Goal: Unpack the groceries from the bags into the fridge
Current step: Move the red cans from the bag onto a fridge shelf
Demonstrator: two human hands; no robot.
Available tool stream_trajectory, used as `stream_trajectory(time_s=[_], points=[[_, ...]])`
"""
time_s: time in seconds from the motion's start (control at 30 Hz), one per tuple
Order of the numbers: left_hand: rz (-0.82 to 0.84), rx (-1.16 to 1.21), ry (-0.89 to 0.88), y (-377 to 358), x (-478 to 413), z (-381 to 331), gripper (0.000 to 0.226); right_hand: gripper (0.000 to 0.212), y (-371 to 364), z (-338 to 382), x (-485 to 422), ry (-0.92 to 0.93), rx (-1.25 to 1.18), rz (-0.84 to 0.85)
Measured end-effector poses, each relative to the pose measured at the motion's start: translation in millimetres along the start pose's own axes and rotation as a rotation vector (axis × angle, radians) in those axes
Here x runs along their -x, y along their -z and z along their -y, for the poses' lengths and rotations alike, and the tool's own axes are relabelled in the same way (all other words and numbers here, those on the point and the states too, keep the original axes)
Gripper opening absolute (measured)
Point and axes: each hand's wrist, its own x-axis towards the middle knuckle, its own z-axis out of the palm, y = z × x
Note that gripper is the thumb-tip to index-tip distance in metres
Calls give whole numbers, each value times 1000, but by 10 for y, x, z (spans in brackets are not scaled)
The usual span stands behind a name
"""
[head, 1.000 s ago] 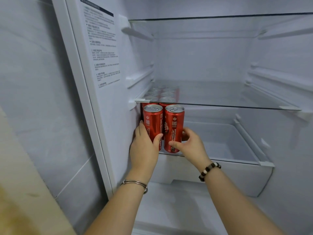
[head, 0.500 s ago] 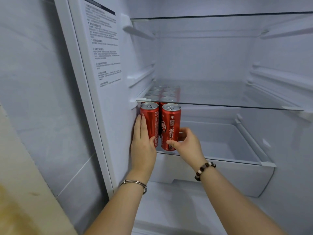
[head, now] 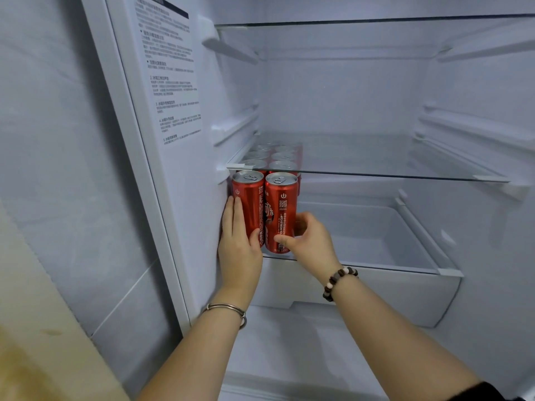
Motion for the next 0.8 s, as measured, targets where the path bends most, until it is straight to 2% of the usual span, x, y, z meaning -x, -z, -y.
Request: stream_trajectory(time_s=[0.2, 0.4, 0.67, 0.8], points=[[-61, -137, -216, -27, 9, 73, 64, 55, -7, 7, 28, 24, 34, -2], [-58, -51, -177, -18, -15, 84, 66, 55, -4, 25, 45, 40, 54, 42], [-51, -88, -196, -24, -2, 83, 63, 53, -62, 48, 36, 42, 45, 23], [-65, -173, -257, -40, 7, 117, 45, 54, -64, 51, 38, 40, 48, 24]])
